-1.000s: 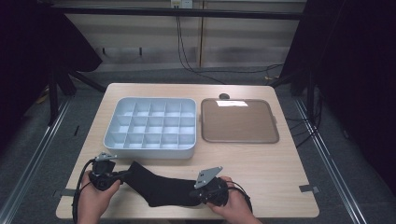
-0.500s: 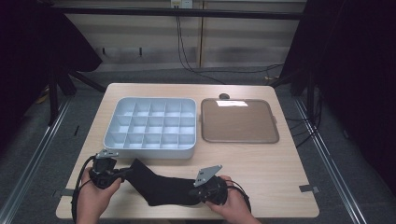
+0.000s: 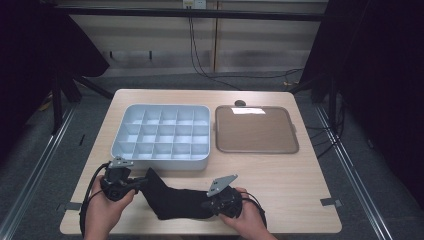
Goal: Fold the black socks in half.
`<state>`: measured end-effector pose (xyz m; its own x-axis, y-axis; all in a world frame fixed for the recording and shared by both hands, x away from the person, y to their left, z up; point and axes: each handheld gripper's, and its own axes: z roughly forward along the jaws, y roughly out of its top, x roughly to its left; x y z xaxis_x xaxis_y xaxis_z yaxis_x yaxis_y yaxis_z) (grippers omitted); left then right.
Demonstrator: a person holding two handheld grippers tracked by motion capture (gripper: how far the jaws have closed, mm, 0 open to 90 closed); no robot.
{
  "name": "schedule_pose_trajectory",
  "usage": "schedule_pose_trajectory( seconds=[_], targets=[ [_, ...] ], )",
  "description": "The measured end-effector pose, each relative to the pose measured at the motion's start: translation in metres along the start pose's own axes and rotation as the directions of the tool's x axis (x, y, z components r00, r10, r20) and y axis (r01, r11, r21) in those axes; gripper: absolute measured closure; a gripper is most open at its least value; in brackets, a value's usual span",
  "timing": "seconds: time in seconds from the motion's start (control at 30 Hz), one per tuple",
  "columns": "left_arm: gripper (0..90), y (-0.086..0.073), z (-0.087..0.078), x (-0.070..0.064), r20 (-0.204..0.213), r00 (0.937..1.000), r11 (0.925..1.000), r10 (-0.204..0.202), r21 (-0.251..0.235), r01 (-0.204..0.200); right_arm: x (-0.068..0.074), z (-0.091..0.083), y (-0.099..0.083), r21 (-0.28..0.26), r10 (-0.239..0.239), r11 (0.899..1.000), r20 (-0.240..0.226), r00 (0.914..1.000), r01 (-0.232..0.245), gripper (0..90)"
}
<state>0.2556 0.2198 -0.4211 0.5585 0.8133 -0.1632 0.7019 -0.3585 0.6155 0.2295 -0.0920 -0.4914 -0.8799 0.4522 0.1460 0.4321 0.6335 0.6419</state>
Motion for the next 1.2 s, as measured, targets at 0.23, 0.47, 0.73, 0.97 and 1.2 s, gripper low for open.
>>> schedule_pose_trajectory(
  seconds=[0.23,0.47,0.73,0.97,1.2],
  targets=[
    [82.0,0.007,0.002,-0.008,0.011,0.9996,0.9996,0.027,-0.001,-0.027,-0.001,0.004,0.004,-0.01,0.017,1.0,0.017,0.9997,-0.016,90.0],
    [82.1,0.012,0.007,-0.018,0.031,0.9983,0.9987,0.049,0.011,-0.049,-0.001,0.009,0.008,-0.02,0.015,1.0,0.027,0.9995,-0.014,90.0],
    [82.2,0.018,0.013,-0.027,0.057,0.9957,0.9972,0.073,0.013,-0.074,0.0,0.009,0.007,-0.03,0.029,0.999,0.031,0.9991,-0.028,90.0],
    [82.4,0.023,0.016,-0.036,0.077,0.9922,0.9948,0.098,0.022,-0.1,0.001,0.01,0.008,-0.034,0.025,0.999,0.038,0.999,-0.024,90.0],
    [82.5,0.026,0.02,-0.042,0.091,0.989,0.9925,0.117,0.025,-0.119,0.0,0.013,0.012,-0.034,0.035,0.999,0.044,0.9984,-0.034,90.0]
  ],
)
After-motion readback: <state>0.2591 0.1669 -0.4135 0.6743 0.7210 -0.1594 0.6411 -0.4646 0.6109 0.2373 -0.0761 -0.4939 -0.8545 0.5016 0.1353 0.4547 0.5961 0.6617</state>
